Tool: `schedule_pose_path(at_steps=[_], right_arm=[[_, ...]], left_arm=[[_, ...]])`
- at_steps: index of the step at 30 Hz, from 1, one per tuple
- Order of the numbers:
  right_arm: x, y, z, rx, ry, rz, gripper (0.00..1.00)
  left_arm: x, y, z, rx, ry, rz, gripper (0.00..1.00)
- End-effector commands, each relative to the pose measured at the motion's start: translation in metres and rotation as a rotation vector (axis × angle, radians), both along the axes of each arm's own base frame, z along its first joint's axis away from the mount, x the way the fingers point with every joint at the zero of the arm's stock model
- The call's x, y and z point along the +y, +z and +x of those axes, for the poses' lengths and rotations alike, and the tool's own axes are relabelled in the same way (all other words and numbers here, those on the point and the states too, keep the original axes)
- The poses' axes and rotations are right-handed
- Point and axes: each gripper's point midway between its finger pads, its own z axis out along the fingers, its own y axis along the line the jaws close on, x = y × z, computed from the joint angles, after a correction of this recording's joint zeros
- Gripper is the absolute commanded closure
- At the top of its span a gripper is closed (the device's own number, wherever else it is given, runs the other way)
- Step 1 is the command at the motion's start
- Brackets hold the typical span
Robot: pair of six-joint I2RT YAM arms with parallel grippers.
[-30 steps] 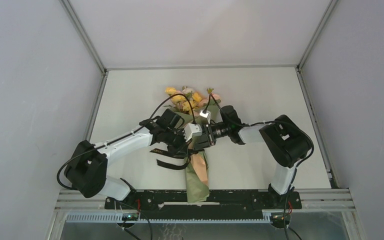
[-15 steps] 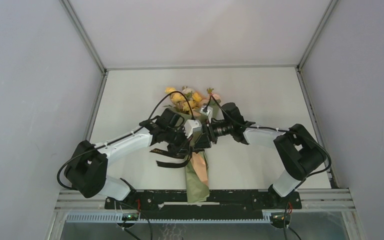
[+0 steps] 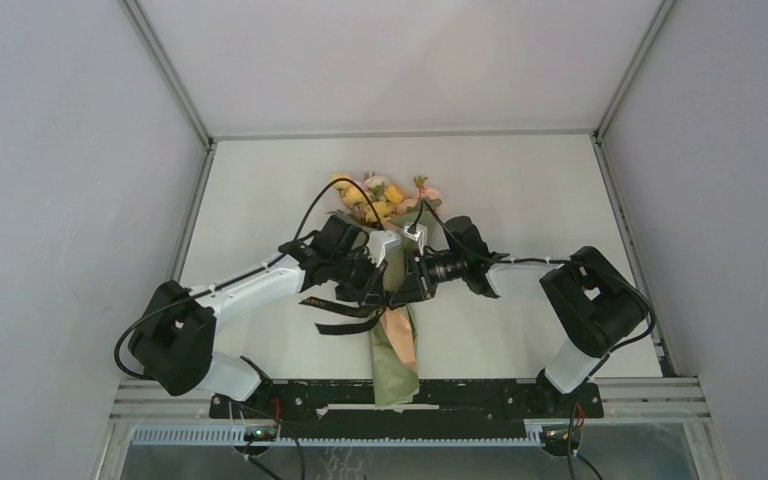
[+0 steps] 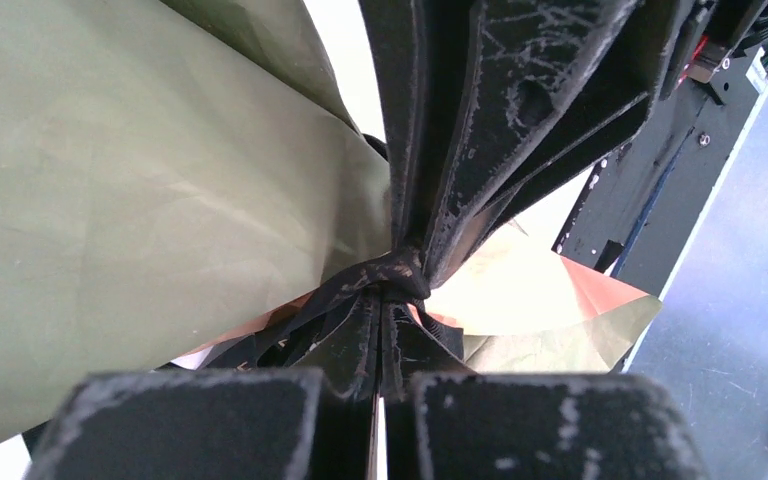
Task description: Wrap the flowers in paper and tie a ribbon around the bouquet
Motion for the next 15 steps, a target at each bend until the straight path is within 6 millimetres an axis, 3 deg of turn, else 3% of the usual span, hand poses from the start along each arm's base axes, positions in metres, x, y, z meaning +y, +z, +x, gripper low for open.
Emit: schedule_pose_path(at_steps=[1, 5, 15], right_arm=[[0.002, 0.024, 0.008, -0.056, -0.036, 0.074, 0.84], [0.001, 0.041, 0.016, -0.076, -0.081, 0.103, 0.88], [0.003, 0.040, 0.007, -0.007, -0.099, 0.115, 0.89]], left_arm=[[-0.003, 0.004, -0.001, 0.025, 0.048, -0.044, 1.00], [-0.004, 0.000, 0.002, 0.045, 0.106, -0.046, 1.00], [-0.017, -0.001, 0.022, 0.078, 0.256, -0.154, 1.00]])
